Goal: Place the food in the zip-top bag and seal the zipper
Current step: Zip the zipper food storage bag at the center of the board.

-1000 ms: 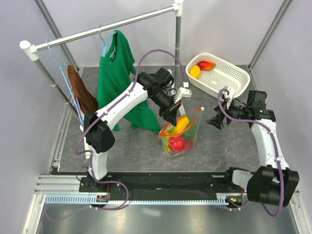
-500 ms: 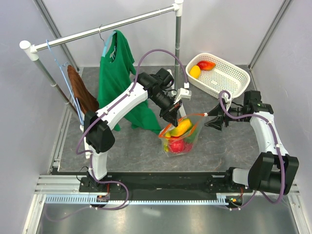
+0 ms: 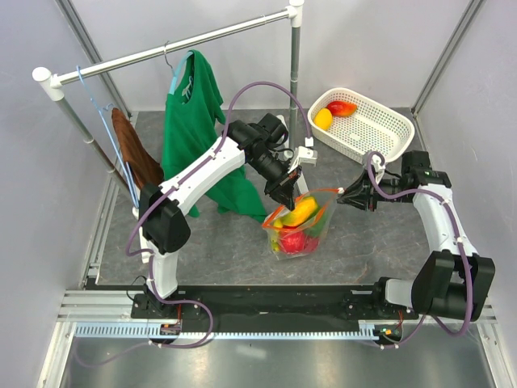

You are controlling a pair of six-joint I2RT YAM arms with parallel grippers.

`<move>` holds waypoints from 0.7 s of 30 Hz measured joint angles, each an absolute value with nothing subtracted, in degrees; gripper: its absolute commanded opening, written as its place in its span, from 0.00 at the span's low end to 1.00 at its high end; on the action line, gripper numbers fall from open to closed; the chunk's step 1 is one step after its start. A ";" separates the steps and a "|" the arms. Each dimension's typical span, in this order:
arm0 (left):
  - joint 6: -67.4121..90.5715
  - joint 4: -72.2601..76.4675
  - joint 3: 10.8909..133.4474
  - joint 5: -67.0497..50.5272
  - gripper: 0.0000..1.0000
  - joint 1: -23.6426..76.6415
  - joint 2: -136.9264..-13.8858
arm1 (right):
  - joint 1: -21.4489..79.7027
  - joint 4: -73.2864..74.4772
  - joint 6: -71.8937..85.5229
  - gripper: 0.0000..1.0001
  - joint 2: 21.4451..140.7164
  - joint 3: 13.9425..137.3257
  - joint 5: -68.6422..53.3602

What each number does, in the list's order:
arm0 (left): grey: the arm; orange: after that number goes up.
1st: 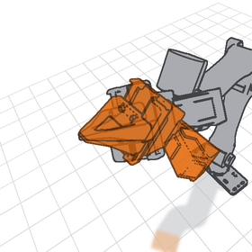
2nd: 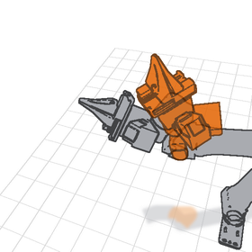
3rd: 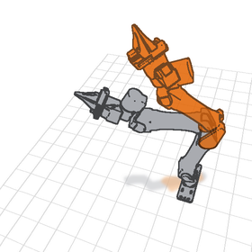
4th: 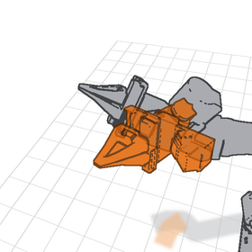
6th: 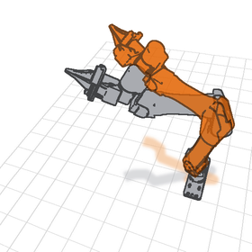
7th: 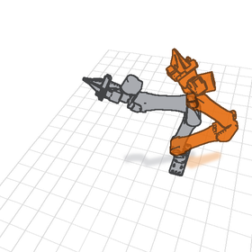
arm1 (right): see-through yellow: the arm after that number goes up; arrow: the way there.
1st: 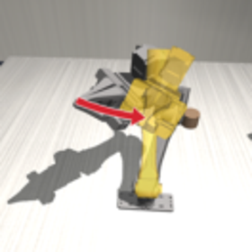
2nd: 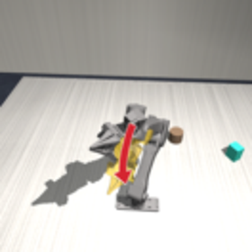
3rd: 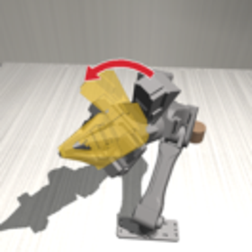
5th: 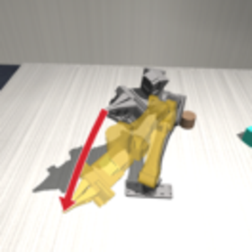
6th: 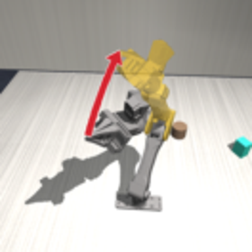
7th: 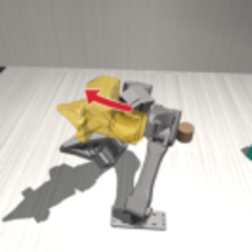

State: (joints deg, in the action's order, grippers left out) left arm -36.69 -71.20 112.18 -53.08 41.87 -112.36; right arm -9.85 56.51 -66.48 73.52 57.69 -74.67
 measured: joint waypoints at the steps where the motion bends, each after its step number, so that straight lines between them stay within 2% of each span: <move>1: -36.69 -71.22 112.14 -53.08 0.06 41.87 -112.36 | -9.65 56.71 -66.81 0.13 73.78 57.71 -74.87; 4: -36.69 -71.22 112.12 -53.08 0.06 41.87 -112.36 | -9.61 57.76 -67.64 0.12 74.28 57.80 -75.11; 5: -36.69 -71.22 112.12 -53.08 0.06 41.87 -112.36 | -9.61 57.98 -67.79 0.16 74.32 57.82 -75.16; 6: -36.69 -71.22 112.12 -53.08 0.06 41.87 -112.36 | -9.61 58.26 -67.85 0.25 74.32 57.93 -75.18; 11: -36.69 -71.22 112.12 -53.06 0.07 41.87 -112.36 | -9.61 59.46 -68.40 0.31 74.32 58.92 -75.42; 13: -36.69 -71.22 112.12 -53.08 0.07 41.87 -112.36 | -9.61 59.88 -68.64 0.20 74.32 59.27 -75.77; 14: -36.69 -71.22 112.12 -53.08 0.07 41.87 -112.36 | -9.61 60.07 -68.82 0.09 74.32 59.33 -75.99; 15: -36.69 -71.22 112.12 -53.06 0.07 41.87 -112.36 | -9.58 60.29 -68.97 0.03 74.32 59.35 -76.16; 17: -36.69 -71.22 112.12 -53.06 0.11 41.87 -112.36 | -9.61 60.73 -69.41 0.00 74.32 59.35 -76.31; 21: -36.47 -70.94 112.12 -52.69 0.29 41.87 -112.36 | -9.61 61.56 -69.95 0.00 74.32 59.40 -76.53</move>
State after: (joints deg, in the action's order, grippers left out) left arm -36.47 -70.94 112.12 -52.69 41.87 -112.36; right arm -9.61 61.56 -69.95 74.32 59.40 -76.53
